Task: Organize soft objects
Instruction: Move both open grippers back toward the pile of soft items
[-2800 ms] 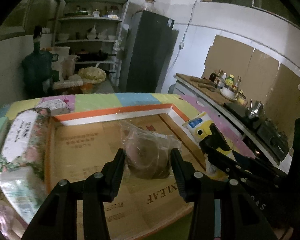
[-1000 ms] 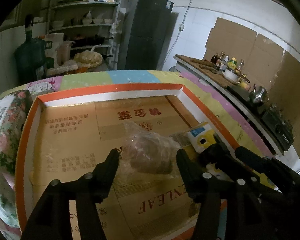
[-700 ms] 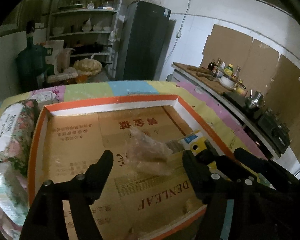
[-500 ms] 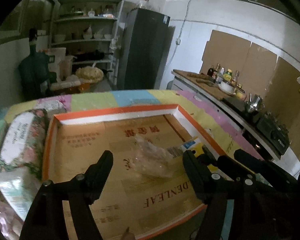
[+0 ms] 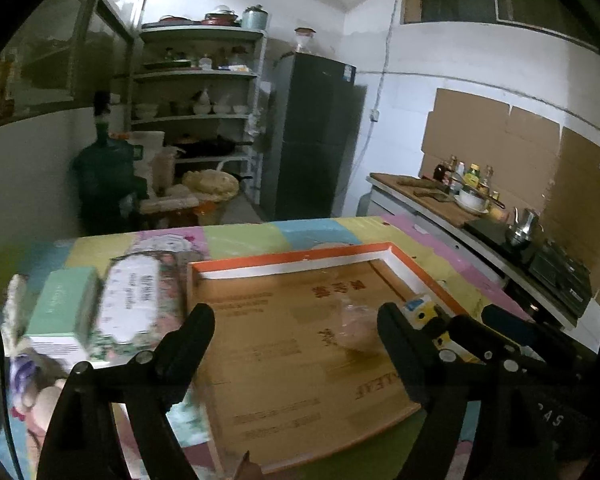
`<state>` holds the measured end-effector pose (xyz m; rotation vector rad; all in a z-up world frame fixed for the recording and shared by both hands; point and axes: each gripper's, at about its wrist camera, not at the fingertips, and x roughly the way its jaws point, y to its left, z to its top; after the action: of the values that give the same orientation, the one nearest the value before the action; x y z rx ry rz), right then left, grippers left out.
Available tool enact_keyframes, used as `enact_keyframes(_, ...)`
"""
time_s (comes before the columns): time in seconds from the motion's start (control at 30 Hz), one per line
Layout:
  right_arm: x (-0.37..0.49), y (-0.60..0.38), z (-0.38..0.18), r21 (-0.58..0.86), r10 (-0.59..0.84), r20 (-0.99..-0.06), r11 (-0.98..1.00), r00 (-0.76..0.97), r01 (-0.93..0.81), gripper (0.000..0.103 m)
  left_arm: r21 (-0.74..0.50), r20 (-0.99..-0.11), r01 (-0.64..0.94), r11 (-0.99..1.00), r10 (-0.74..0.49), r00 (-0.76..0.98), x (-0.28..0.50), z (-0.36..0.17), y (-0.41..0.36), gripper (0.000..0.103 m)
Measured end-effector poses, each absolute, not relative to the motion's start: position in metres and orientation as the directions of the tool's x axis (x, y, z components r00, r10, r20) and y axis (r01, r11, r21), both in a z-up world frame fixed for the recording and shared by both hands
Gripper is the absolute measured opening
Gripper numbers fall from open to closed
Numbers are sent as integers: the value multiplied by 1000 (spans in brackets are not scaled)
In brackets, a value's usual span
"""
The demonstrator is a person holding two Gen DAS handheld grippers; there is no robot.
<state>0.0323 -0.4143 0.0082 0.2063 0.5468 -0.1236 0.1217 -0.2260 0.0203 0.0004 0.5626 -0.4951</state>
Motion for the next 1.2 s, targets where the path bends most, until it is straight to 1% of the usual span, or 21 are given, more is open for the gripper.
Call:
enact_keyframes(0.6,42,-337,22,146,12,-512,987,859,73,63,-104,-485,342,934,-348,802,111,29,-140,84)
enact_keyframes(1.2,61,-269,24,136,111,-514,990,850,-47,63,-87,-496,244,966,-254,830,109,22,-77,84)
